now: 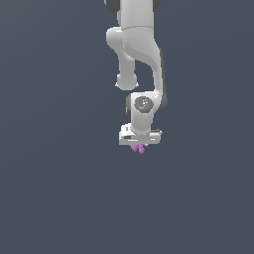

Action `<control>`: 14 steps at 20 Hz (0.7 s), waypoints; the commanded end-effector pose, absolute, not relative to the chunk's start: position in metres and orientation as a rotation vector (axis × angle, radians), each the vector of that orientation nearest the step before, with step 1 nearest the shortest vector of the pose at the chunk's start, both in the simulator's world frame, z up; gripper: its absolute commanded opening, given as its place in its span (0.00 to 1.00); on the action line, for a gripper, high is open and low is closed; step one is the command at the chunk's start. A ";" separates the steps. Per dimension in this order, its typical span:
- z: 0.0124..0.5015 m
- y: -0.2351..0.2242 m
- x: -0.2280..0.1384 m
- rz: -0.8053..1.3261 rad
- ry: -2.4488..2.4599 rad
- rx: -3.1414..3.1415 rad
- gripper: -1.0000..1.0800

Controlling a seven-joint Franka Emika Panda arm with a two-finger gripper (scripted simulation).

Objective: Pick up the object and move it to a goal position.

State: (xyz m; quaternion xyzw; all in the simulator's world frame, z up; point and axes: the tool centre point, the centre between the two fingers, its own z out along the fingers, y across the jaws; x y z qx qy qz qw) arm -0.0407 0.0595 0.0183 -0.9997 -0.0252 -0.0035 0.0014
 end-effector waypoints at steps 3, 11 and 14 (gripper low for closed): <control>0.022 0.059 -0.041 -0.011 -0.078 -3.138 0.00; 0.053 0.057 -0.047 -0.010 -0.077 -3.138 0.00; 0.073 0.056 -0.051 -0.009 -0.077 -3.139 0.00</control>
